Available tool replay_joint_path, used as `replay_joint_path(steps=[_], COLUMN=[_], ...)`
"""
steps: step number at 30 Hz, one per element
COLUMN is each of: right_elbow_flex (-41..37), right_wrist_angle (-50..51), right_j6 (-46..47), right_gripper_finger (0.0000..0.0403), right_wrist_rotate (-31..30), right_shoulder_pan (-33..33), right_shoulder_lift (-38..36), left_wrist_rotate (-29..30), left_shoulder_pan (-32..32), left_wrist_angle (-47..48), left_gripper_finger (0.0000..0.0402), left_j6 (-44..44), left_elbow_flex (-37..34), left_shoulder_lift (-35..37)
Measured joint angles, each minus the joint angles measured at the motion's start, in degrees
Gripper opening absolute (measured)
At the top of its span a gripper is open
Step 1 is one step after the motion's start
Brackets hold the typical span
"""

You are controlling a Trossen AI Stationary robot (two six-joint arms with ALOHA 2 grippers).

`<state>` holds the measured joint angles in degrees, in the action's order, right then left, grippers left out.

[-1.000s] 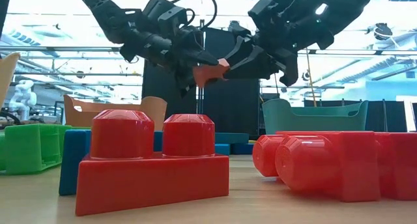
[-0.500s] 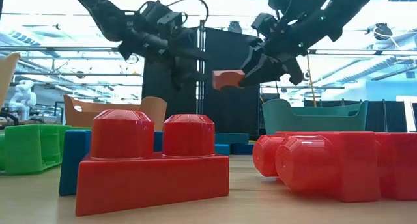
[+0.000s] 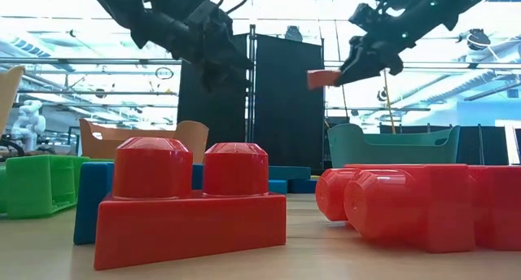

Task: Sort blocks by size
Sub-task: Put the orange arch block into the blue bin

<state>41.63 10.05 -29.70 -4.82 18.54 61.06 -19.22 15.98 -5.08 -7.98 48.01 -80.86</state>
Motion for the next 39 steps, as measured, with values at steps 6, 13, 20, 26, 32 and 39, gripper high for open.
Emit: replay_joint_path(steps=[6, 13, 20, 26, 32, 39], right_elbow_flex=[-0.4, -0.4, -0.4, -4.9, -14.4, -20.2], right_wrist_angle=[4.1, 7.5, 12.6, 9.0, -3.0, -10.5], right_j6=[2.1, 5.8, 12.1, 14.5, 17.1, 17.3], right_gripper_finger=[0.0134, 0.0134, 0.0134, 0.0134, 0.0134, 0.0134], right_wrist_rotate=[-0.1, -2.1, -8.8, -8.6, -8.6, -8.6], right_shoulder_pan=[4.4, 9.4, 14.8, 19.0, 23.9, 27.6], right_shoulder_lift=[-5.5, -7.8, -7.7, -7.7, -7.7, -7.7], left_wrist_rotate=[3.6, 10.1, 12.9, 16.3, 20.3, 23.2], left_shoulder_pan=[-2.5, -4.4, -5.5, -6.7, -7.6, -7.7], left_wrist_angle=[2.6, 3.1, 3.1, 2.8, 2.6, 2.6], left_gripper_finger=[0.0239, 0.0239, 0.0239, 0.0239, 0.0239, 0.0239], left_j6=[1.3, 1.0, 0.8, 0.8, 0.8, -0.6], left_elbow_flex=[0.0, -0.9, -3.0, -3.3, -3.3, -3.3], left_shoulder_lift=[-0.1, -0.1, -0.1, -0.1, -0.1, -0.1])
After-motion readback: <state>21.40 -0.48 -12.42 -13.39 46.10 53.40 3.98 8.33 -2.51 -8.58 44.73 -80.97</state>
